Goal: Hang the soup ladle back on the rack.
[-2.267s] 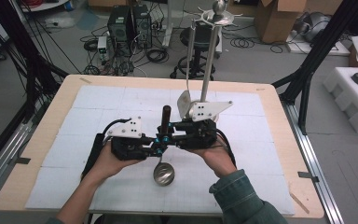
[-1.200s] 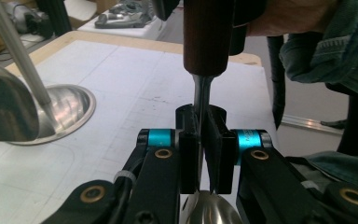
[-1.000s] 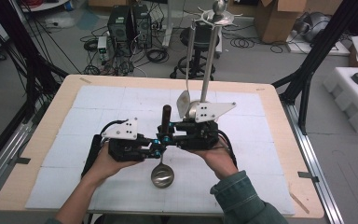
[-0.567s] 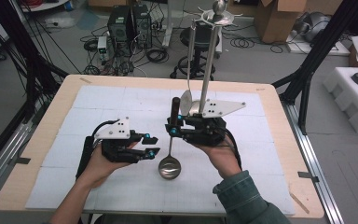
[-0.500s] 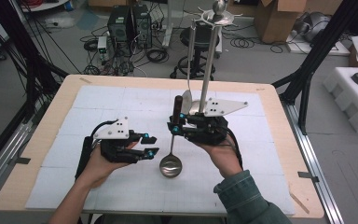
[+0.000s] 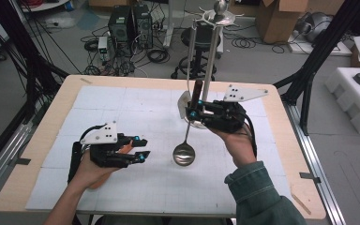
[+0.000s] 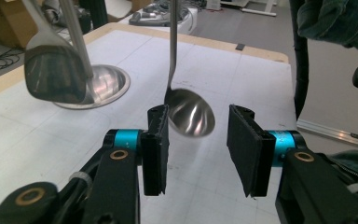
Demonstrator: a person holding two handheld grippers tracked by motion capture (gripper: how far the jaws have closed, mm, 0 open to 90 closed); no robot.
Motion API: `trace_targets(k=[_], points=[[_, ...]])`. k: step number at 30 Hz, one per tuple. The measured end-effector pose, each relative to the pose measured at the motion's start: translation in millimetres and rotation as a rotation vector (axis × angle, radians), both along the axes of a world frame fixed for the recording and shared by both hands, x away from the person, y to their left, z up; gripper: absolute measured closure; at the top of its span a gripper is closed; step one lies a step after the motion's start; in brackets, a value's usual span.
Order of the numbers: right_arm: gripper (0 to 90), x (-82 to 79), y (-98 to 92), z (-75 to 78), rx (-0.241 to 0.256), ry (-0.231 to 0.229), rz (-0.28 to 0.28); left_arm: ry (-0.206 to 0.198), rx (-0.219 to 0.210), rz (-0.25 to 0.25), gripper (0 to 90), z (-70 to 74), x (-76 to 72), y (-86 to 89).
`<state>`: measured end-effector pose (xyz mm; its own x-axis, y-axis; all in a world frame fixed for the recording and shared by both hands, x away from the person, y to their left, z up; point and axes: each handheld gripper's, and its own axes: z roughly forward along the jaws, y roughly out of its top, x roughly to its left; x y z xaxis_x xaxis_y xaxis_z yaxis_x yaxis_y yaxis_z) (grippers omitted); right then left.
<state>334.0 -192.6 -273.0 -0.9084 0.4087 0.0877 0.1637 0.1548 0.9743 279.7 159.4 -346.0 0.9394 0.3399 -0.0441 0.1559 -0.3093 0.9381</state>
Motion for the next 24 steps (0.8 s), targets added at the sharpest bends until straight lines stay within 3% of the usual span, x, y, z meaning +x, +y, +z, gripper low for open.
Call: trace_targets(k=[11,24], points=[[73.6,19.4,-13.1,16.8,0.001,0.003,-0.025,-0.004,-0.004,0.041,53.7,-4.5,-5.4,20.0],[73.6,42.0,-15.5,33.4,-0.002,-0.001,0.007,0.002,-0.009,0.058,48.9,-10.9,-9.8,33.3]])
